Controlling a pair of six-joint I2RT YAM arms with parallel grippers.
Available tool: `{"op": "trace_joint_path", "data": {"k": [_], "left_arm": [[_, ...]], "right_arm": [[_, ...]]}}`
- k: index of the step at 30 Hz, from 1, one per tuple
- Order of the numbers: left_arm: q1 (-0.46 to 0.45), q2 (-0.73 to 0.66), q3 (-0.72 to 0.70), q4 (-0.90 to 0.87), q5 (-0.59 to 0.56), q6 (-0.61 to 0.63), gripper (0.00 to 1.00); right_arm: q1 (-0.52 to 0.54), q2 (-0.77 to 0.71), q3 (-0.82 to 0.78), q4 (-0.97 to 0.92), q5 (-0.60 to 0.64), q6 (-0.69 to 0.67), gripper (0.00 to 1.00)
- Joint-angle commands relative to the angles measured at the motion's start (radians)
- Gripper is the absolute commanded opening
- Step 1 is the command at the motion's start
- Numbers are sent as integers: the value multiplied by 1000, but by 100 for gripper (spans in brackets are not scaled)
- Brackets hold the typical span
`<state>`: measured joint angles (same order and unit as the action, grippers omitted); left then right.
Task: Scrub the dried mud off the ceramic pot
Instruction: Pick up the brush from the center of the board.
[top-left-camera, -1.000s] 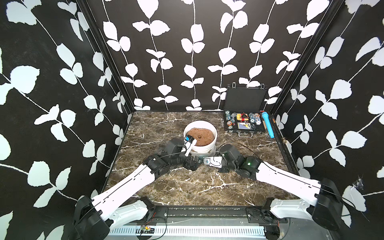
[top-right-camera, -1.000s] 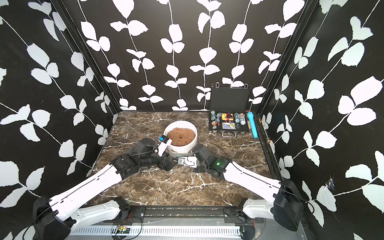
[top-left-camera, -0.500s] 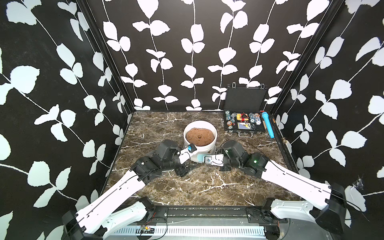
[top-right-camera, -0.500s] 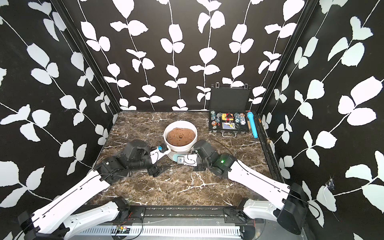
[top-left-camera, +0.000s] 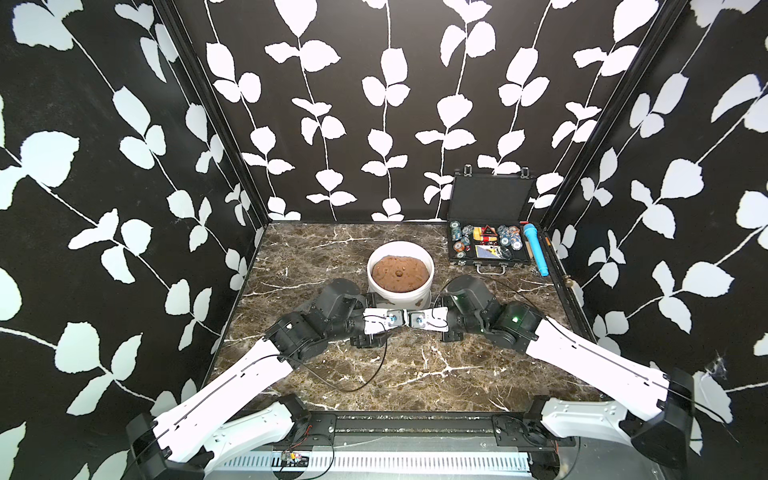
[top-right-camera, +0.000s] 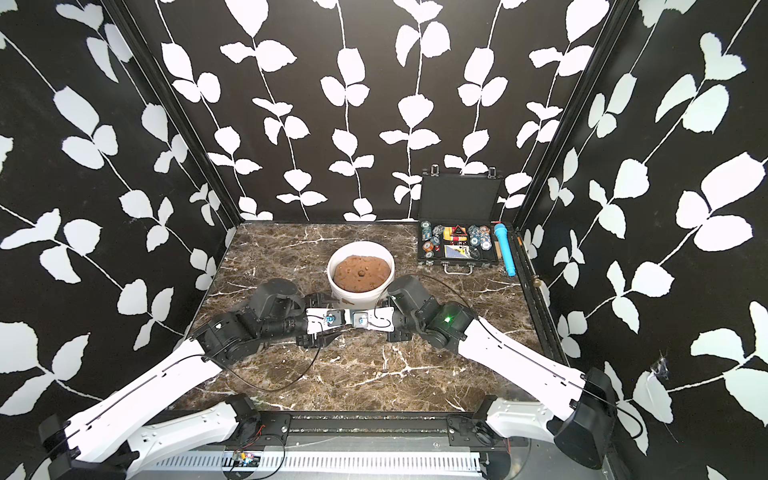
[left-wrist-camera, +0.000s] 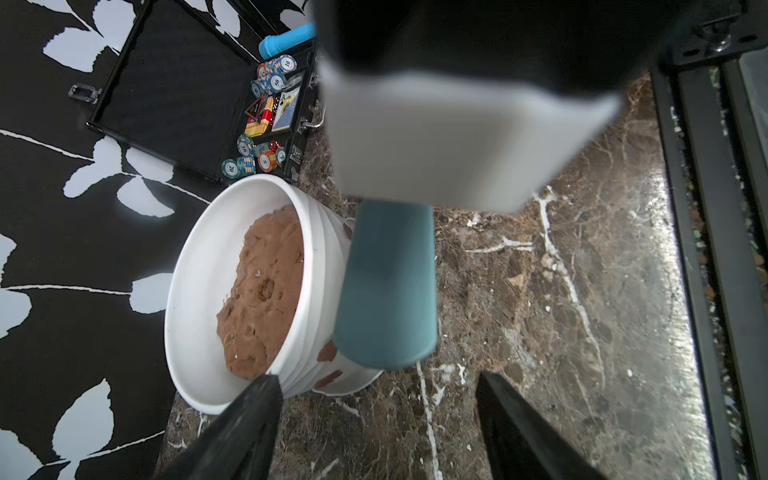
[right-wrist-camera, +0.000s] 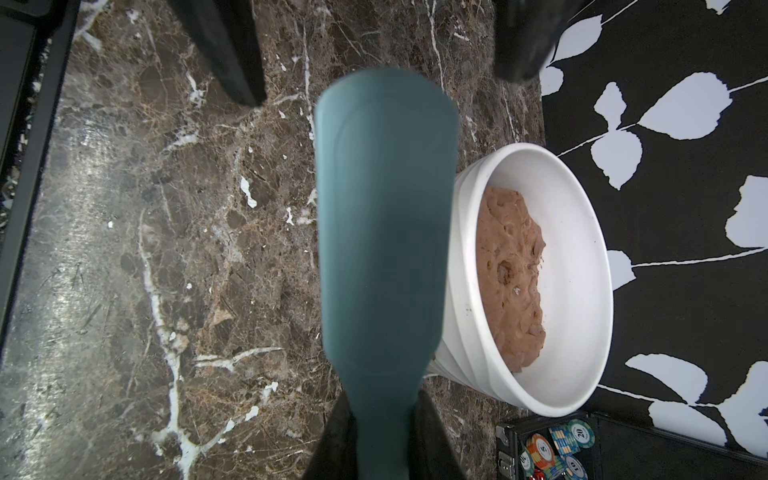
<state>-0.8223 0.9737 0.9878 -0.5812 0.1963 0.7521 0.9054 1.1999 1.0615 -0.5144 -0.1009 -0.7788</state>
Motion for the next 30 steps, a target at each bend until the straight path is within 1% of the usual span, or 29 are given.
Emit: {"op": "trace_joint_path", "data": {"k": [1, 4, 7, 11, 15, 17, 21, 23, 25, 30], "left_arm": [[-1, 51, 67, 17, 81, -52, 76], [-1, 89, 98, -27, 125, -86, 72], [-1, 91, 86, 5, 144, -111, 69], [-1, 118, 101, 33, 141, -122, 65], [-1, 149, 112, -15, 100, -100, 60], [-1, 144, 97, -4, 71, -90, 60], [-1, 151, 100, -7, 40, -71, 55], [-1, 159, 101, -22, 30, -52, 54], [-1, 161, 99, -44, 4, -31, 58], [-1, 156, 94, -40, 4, -15, 59]], "right_arm": [[11, 2, 10, 43, 12, -8, 7], [13, -6, -7, 80, 36, -5, 7], [12, -6, -18, 110, 44, -1, 7], [17, -1, -21, 130, 39, 4, 7], [17, -12, -31, 148, 31, 13, 7], [17, -15, -36, 146, 24, 12, 7], [17, -11, -38, 146, 13, 19, 7], [17, -11, -36, 145, 15, 21, 7], [16, -14, -35, 143, 14, 21, 7], [16, -18, -35, 139, 9, 23, 7]]}}
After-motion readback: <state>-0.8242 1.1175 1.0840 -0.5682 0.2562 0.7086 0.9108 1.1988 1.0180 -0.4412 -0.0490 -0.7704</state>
